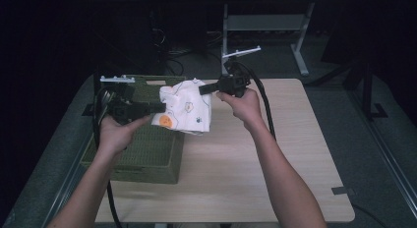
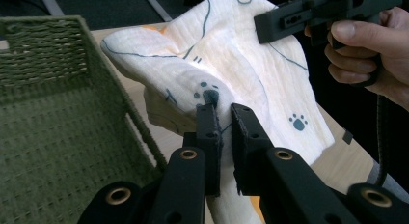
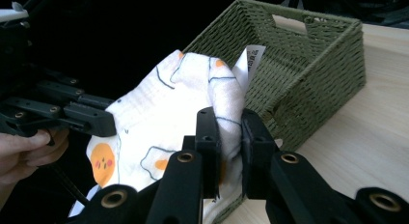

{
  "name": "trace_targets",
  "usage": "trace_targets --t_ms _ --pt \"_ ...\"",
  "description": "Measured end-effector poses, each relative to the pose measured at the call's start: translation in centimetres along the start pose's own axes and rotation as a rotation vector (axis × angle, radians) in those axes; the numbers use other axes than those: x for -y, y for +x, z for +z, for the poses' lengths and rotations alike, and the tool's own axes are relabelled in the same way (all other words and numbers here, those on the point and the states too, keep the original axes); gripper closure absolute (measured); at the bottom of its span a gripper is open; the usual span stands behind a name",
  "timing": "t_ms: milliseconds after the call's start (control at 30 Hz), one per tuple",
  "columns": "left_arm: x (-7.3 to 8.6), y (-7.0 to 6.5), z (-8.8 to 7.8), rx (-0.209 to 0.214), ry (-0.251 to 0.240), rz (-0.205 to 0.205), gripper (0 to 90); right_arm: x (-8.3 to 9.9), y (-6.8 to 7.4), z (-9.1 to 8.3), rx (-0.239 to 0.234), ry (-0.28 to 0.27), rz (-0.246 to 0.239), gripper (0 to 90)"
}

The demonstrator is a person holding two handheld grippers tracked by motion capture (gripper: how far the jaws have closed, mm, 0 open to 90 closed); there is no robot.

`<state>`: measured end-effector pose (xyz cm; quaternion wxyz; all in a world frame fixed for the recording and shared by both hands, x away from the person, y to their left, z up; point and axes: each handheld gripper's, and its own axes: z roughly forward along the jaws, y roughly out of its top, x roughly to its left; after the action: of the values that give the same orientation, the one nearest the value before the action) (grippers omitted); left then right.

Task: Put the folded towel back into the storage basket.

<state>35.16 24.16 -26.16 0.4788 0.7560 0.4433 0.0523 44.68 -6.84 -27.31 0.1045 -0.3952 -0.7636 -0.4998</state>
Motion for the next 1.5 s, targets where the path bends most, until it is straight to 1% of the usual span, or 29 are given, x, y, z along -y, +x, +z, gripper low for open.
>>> trace_targets --t_ms 33,67,233,267,400,567,633,867,1067,1133,1167,1500 --pt "0.0 0.0 0.0 0.000 0.000 0.000 83.0 0.0 0.0 0.0 0.000 0.000 0.000 80.1" --pt "0.0 0.3 -0.3 -0.007 0.002 -0.002 83.0 -0.1 0.2 0.5 -0.005 0.004 -0.004 80.1" --pt "0.2 0.8 -1.0 -0.016 -0.001 -0.005 83.0 -0.6 0.8 1.4 -0.010 0.015 -0.012 80.1" --pt "0.2 1.0 -1.5 -0.021 -0.003 -0.006 83.0 -0.8 0.9 1.6 -0.012 0.015 -0.012 80.1" --pt "0.2 1.4 -2.1 -0.029 -0.007 -0.007 83.0 -1.1 1.3 2.3 -0.015 0.020 -0.014 80.1" --pt "0.2 1.8 -2.6 -0.036 -0.006 -0.004 83.0 -1.5 1.7 3.0 -0.020 0.026 -0.023 80.1" --pt "0.3 2.1 -2.8 -0.038 -0.004 -0.010 83.0 -1.7 2.0 3.6 -0.023 0.028 -0.026 80.1" --pt "0.5 3.1 -3.1 -0.049 0.008 -0.021 83.0 -1.8 2.1 4.7 -0.029 0.040 -0.022 80.0" --pt "0.7 3.7 -3.3 -0.044 0.016 -0.016 83.0 -1.9 2.1 5.3 -0.026 0.043 -0.029 79.9" --pt "0.7 3.8 -3.4 -0.044 0.014 -0.019 83.0 -1.9 2.2 5.4 -0.028 0.042 -0.023 79.9" --pt "0.8 3.9 -3.5 -0.043 0.014 -0.015 83.0 -1.9 2.1 5.5 -0.028 0.041 -0.023 79.9" --pt "1.4 5.1 -3.9 -0.054 0.021 -0.037 83.0 -1.8 1.9 7.0 -0.030 0.050 -0.009 79.9"
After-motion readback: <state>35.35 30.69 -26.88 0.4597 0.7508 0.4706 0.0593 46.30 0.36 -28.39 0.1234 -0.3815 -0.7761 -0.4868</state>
